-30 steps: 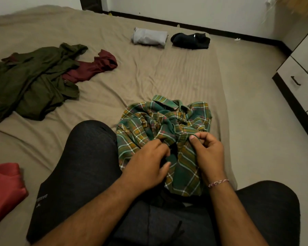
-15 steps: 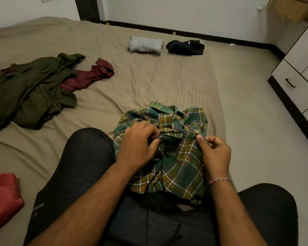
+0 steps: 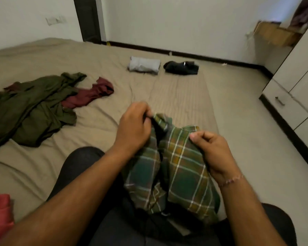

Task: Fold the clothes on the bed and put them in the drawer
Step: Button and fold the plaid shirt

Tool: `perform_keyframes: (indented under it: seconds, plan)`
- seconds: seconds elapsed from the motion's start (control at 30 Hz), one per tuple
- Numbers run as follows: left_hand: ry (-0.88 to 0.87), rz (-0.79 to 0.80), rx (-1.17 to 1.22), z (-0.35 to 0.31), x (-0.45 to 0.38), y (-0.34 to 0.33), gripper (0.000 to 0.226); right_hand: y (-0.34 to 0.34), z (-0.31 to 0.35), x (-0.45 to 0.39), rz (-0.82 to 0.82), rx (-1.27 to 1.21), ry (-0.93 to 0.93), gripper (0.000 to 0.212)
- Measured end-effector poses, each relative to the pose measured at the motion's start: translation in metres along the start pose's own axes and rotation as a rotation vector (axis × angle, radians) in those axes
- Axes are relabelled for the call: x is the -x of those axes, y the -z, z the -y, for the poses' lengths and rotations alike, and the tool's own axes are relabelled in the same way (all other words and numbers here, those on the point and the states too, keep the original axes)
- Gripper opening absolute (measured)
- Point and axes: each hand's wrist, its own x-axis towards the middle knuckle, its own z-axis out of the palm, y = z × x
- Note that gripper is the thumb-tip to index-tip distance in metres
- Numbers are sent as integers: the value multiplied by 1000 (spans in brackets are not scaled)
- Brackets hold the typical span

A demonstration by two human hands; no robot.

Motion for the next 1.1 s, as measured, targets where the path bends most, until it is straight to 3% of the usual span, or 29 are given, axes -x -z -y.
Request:
perform_keyframes:
  seconds: [0.07,0.2,0.3,0.37,0.43,0.5,0.6,0.67,0.77,0.9,1.0,1.1]
  plan:
    - [15,25,-17,-13,-69,-13,24,1,37,-47,-153,19,99,13]
    - [-139,-96,-2,-67,-169,-6,21,22,125,-118,-557,299,482,20]
    - [-312,-149,68,-81,-157,2,30,29,132,-103,-714,462,742,17]
    - [-308,-137,104,-62,-118,-7,41,28,99,-84,-699,599,844,13]
    - [-181,-86,25,-23,-64,-28,37,24,39,-65,-572,759,747,9]
    - [-14,32,-73,13,-4,-44,29,18,-28,-40,-430,796,513,10]
    - [211,225,-144,27,55,-47,27,10,-99,0,-262,638,138,19]
    - [237,301,-104,23,67,-45,27,7,-115,11,-130,551,5,26]
    - [222,420,89,15,72,-44,22,0,-103,18,-38,456,-16,22]
    - [183,462,170,20,83,-45,29,-13,-94,37,-72,66,-65,12]
    - [177,430,244,20,90,-45,27,-18,-93,50,-92,-179,-168,12]
    - [276,354,367,13,96,-45,17,-20,-88,55,-85,-320,-158,20]
